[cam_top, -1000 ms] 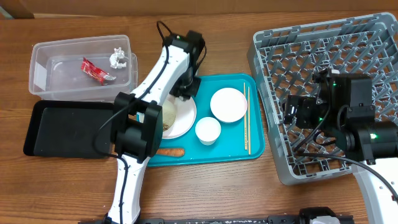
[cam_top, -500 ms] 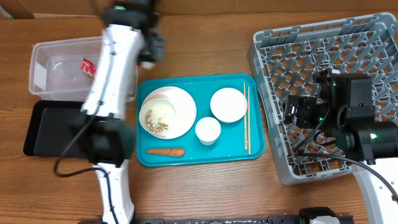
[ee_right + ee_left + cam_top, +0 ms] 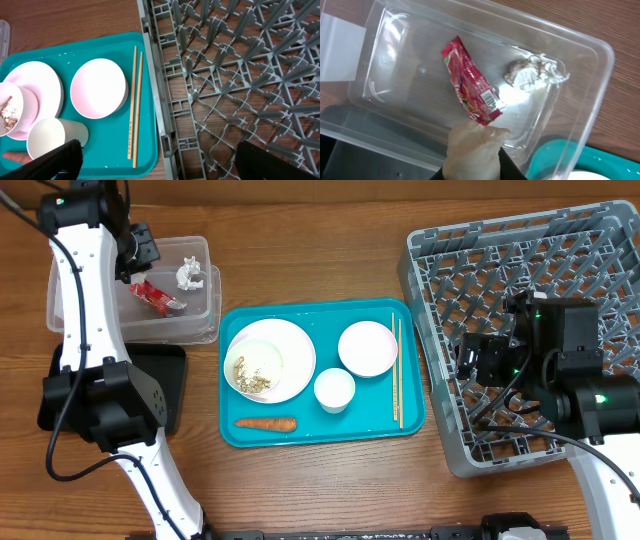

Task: Sort waste into correct bins and load items into the dishwasher
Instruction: 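Carry the tissue left and drop it into the clear bin, then reach left gripper to the white bowl of food scraps and grasp its rim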

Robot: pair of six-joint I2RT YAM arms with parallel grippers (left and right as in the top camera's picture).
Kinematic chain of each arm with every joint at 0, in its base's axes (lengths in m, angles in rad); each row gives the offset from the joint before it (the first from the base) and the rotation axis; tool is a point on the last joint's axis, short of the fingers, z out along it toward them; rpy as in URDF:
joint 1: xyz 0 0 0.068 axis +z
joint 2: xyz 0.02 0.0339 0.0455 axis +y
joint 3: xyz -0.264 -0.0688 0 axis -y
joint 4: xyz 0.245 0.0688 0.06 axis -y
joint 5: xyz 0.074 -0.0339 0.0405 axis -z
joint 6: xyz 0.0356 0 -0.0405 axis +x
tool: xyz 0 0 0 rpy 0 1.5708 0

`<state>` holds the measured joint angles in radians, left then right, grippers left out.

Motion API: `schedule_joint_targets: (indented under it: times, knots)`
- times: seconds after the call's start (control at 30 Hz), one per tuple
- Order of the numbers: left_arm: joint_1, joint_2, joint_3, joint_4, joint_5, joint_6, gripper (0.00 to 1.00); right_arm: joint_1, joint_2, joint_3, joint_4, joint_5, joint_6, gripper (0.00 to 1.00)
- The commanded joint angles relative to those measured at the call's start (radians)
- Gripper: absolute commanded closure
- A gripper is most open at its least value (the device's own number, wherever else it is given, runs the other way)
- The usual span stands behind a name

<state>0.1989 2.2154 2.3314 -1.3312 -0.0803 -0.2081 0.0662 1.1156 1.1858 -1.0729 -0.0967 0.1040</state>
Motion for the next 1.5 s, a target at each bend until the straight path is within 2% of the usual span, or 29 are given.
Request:
schedule_joint_targets:
  times: [0.0,0.13,0.27,0.53,0.77,0.9,1.03,1.27,1.47]
  knots:
    - [0.005,0.043,-0.008,0.003,0.003,-0.016,0.69,0.0,-0.006,0.027,0.004,0.005,-0.003,0.0]
    - [0.005,0.056,-0.008,-0.006,0.003,-0.016,0.51,0.0,-0.006,0.027,0.002,0.005,-0.003,0.0]
    - [0.005,0.047,-0.007,-0.035,0.003,-0.008,0.43,0.0,-0.006,0.027,0.001,0.005,-0.003,0.0]
    - [0.005,0.047,-0.003,-0.164,0.003,-0.01,0.43,0.0,-0.006,0.027,0.001,0.005,-0.003,0.0]
    - [0.003,0.011,0.021,-0.356,-0.005,-0.036,0.49,0.0,-0.006,0.027,0.0,0.005,-0.003,0.0]
    - [-0.01,-0.046,0.003,-0.359,0.043,-0.022,0.49,0.0,-0.006,0.027,0.0,0.006,-0.003,0.0]
    - [-0.048,-0.168,-0.126,-0.359,0.063,-0.021,0.48,0.0,-0.006,0.027,-0.009,0.006,-0.003,0.0]
    - [-0.089,-0.448,-0.487,-0.329,-0.066,-0.097,0.49,0.0,-0.006,0.027,0.014,0.006,-0.003,0.0]
    - [-0.151,-0.793,-0.837,-0.064,-0.037,-0.134,0.46,0.0,-0.006,0.027,0.061,0.006,-0.003,0.0]
